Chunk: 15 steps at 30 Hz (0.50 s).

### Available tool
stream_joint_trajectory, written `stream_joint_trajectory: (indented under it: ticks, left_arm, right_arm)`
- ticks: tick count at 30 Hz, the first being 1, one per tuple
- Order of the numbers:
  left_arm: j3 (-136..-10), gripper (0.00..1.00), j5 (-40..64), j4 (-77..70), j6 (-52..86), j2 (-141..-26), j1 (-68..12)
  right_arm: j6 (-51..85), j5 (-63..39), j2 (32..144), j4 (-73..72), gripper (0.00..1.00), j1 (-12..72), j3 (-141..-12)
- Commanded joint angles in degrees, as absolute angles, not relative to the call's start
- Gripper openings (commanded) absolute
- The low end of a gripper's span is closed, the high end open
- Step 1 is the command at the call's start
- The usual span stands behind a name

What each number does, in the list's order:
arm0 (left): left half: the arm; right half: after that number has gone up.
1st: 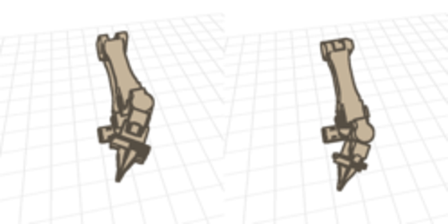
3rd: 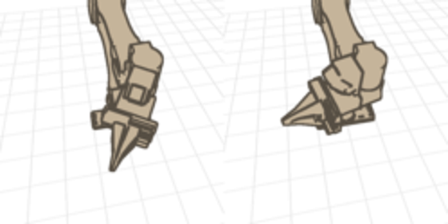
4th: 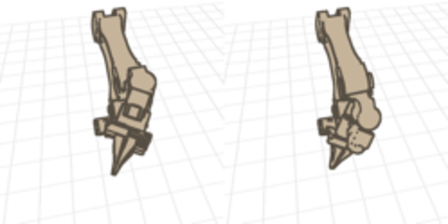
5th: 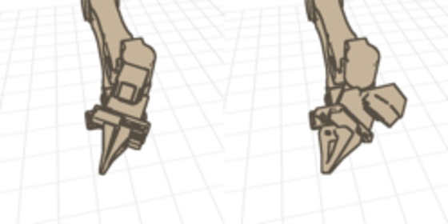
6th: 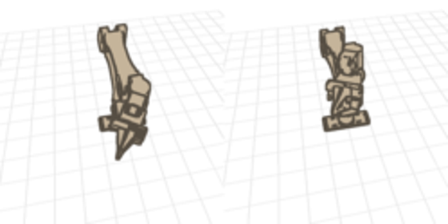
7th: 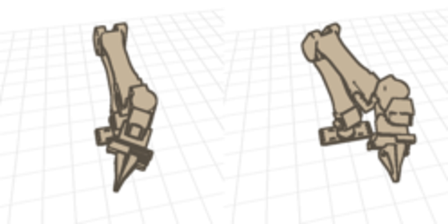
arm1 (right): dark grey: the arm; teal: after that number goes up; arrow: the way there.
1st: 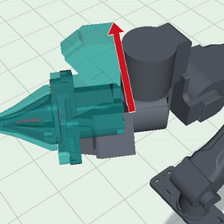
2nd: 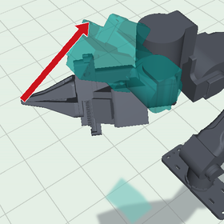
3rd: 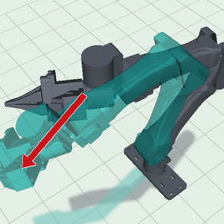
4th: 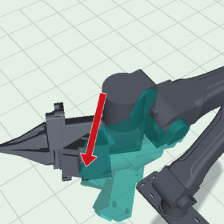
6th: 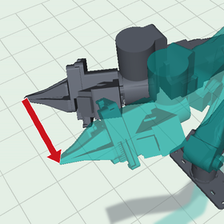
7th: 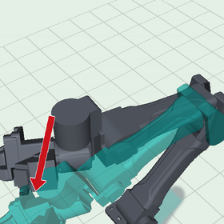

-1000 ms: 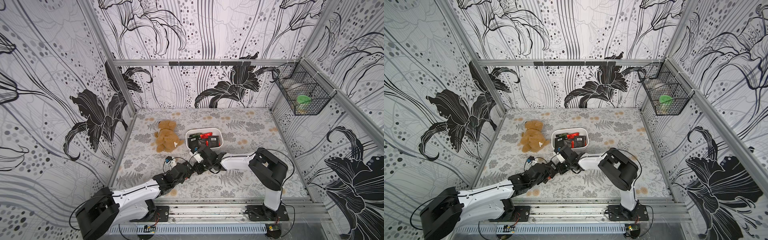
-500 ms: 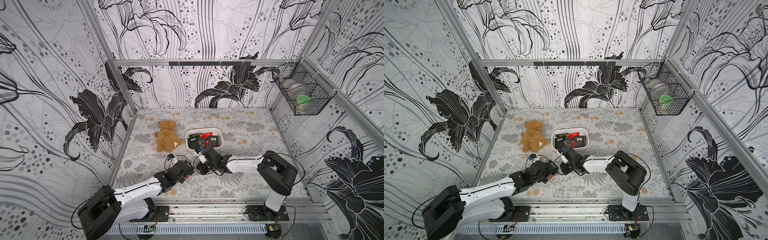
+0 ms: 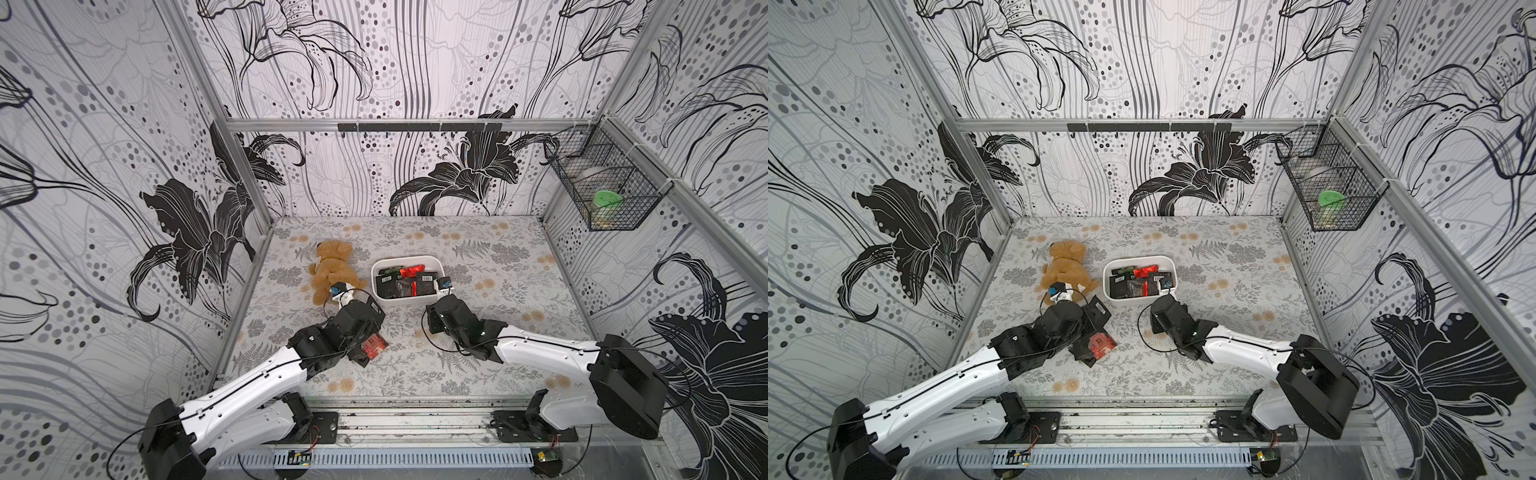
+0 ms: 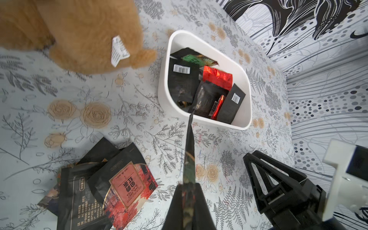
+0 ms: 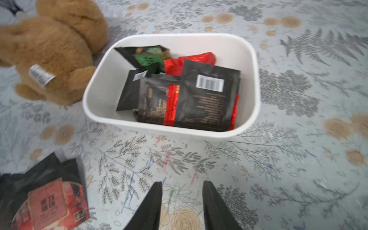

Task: Put the tea bags into the storage box
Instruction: Pick up the tea bag from the center of the board, then place the tea bag in the storage box.

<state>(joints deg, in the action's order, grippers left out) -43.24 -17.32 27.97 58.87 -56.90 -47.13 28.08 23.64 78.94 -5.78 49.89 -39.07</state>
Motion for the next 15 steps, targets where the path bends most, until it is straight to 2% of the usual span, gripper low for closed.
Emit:
stream_joint_trajectory:
  ticks: [1,6,15]
  left_arm:
    - [-49.55,0.00,-20.20,31.82,51.50,-61.15,-46.68]
    - [-61.17,0.00,-20.97,29.44,45.06,-72.98,-46.54]
    - [-84.62,0.00,-12.49,26.46,36.96,-100.17,-45.29]
  right_arm:
    - [32.58,25.71,77.73,-2.60,0.39,45.48,-37.45]
    - [34.22,14.55,75.00,-6.39,0.39,36.44,-33.13]
    - [33.31,13.52,67.62,-10.35,0.46,34.47,-28.35]
